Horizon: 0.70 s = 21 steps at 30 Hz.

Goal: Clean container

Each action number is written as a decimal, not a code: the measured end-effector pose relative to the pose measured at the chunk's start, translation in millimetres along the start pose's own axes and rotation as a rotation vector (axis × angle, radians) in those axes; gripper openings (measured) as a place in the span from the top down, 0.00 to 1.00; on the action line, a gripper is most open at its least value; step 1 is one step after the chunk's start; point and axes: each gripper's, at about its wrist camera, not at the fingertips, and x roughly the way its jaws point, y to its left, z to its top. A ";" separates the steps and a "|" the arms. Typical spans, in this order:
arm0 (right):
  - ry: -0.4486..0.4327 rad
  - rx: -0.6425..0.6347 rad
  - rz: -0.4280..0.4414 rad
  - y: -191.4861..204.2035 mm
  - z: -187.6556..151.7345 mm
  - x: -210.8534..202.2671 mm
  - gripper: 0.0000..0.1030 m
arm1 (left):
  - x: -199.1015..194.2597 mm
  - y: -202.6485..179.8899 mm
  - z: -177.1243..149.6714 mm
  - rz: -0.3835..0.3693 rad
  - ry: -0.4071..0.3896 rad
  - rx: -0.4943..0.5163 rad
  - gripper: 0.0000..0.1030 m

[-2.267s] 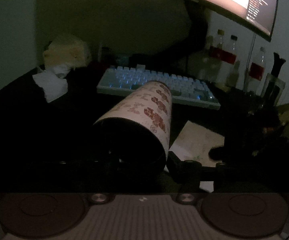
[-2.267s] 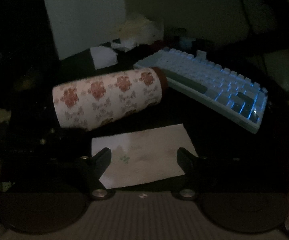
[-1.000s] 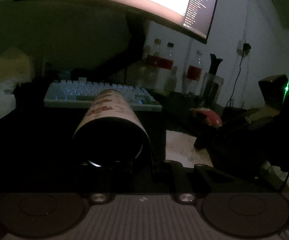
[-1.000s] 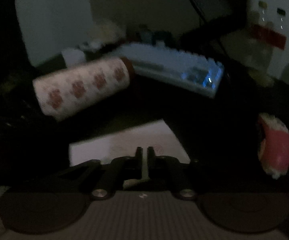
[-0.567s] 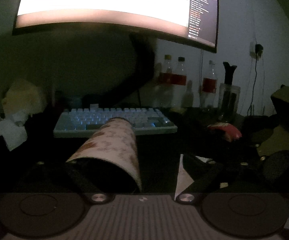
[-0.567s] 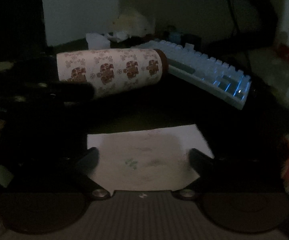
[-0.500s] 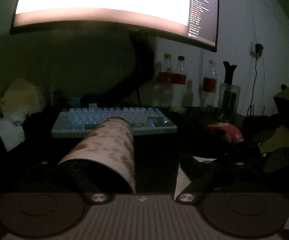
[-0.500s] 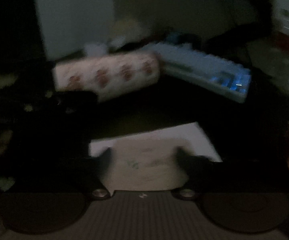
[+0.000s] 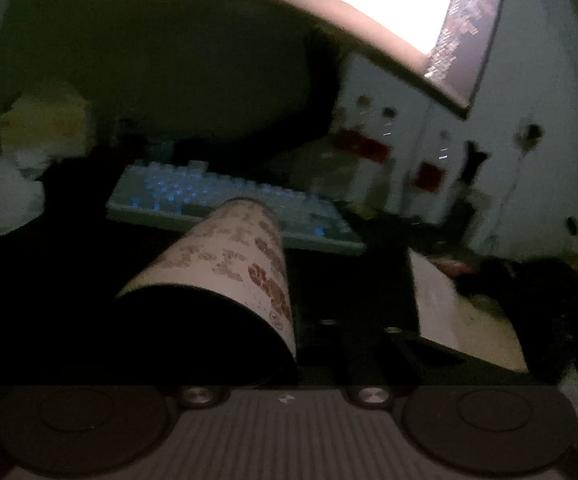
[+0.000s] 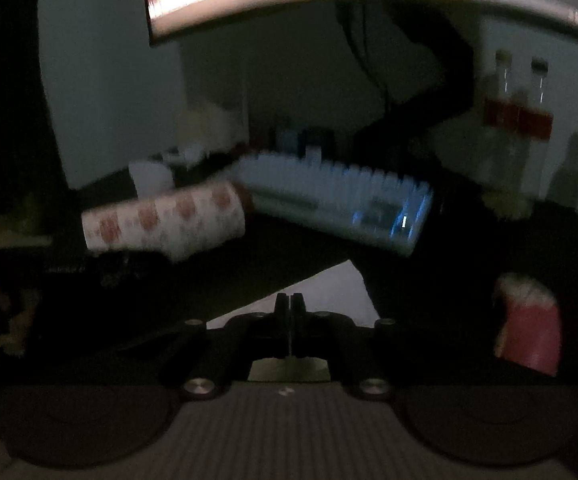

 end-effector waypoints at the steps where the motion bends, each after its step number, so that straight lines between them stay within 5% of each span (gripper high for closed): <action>1: -0.023 -0.002 0.003 0.8 8.3 -4.4 0.98 | -4.0 1.0 0.2 -0.026 -0.001 -0.004 0.92; 7: -0.145 -0.057 0.057 23.8 66.1 -19.6 0.98 | -34.3 -4.0 -6.4 -0.156 -0.005 0.006 0.93; 14: -0.231 -0.044 0.213 63.6 111.2 0.2 0.98 | -27.4 -21.8 -22.6 -0.179 0.022 0.051 0.93; 17: -0.215 -0.021 0.291 78.7 115.0 26.3 0.98 | -21.4 -26.7 -28.2 -0.181 0.035 0.057 0.92; 21: -0.147 -0.029 0.292 82.1 102.5 56.8 0.98 | -18.3 -30.1 -32.4 -0.177 0.042 0.059 0.91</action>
